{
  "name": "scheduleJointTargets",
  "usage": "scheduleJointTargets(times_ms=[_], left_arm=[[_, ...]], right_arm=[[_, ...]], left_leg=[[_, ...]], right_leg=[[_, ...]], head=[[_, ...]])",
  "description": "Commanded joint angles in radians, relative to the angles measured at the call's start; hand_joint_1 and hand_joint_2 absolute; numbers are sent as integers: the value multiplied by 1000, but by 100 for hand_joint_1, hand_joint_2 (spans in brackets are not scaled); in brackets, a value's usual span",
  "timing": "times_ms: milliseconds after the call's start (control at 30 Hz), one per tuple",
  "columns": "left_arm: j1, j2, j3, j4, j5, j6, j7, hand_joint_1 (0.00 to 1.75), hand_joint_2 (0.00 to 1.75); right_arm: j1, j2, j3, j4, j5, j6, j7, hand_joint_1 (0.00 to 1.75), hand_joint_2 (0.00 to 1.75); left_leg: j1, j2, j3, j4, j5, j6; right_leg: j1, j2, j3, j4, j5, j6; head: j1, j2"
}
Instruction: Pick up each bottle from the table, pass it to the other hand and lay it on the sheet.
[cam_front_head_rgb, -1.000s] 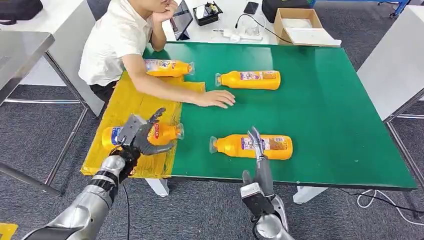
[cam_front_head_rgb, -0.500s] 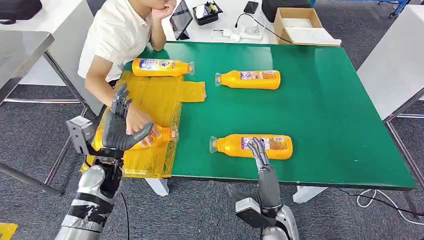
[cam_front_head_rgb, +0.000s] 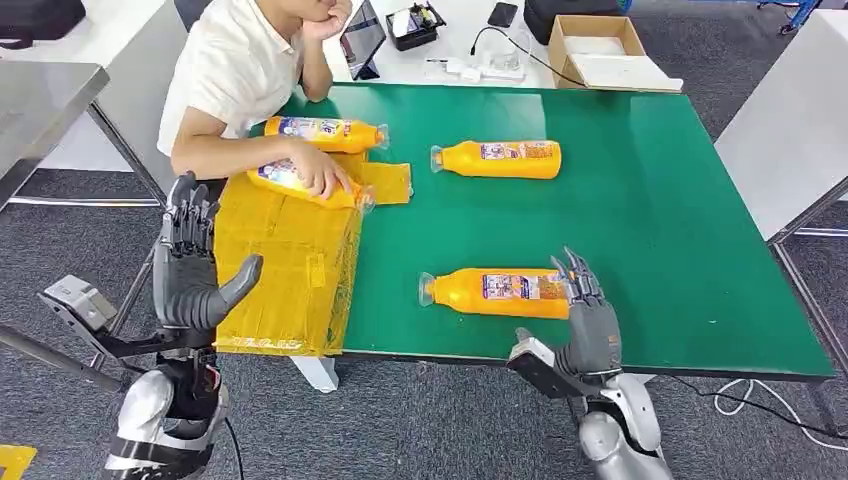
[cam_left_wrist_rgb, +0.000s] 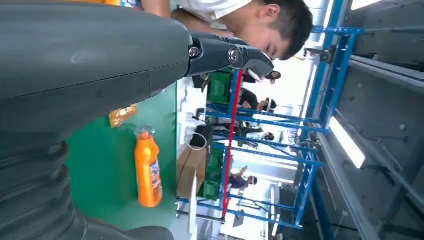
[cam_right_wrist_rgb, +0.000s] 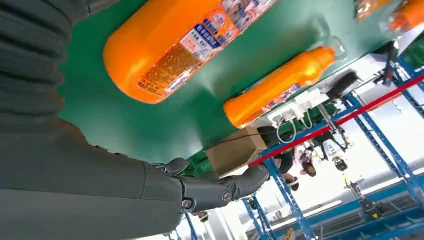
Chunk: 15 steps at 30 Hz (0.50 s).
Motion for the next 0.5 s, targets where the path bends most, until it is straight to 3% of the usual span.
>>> scheduleJointTargets(times_ms=[33,500], left_arm=[[-7,5,-2,4,-4,2,2,0,175],[1,-1,-64,45,-143,48,7,0,175]], right_arm=[[-51,-4,-18,100,3,4,2,0,175],[-235,-19,93,327,186,50,158,0,175]], left_leg=[[1,1,1,0,-1,-1],[1,4,2,0,-1,-2]], right_leg=[[1,1,1,-1,0,-2],[2,3,2,-1,1,-3]], head=[[0,0],[0,0]])
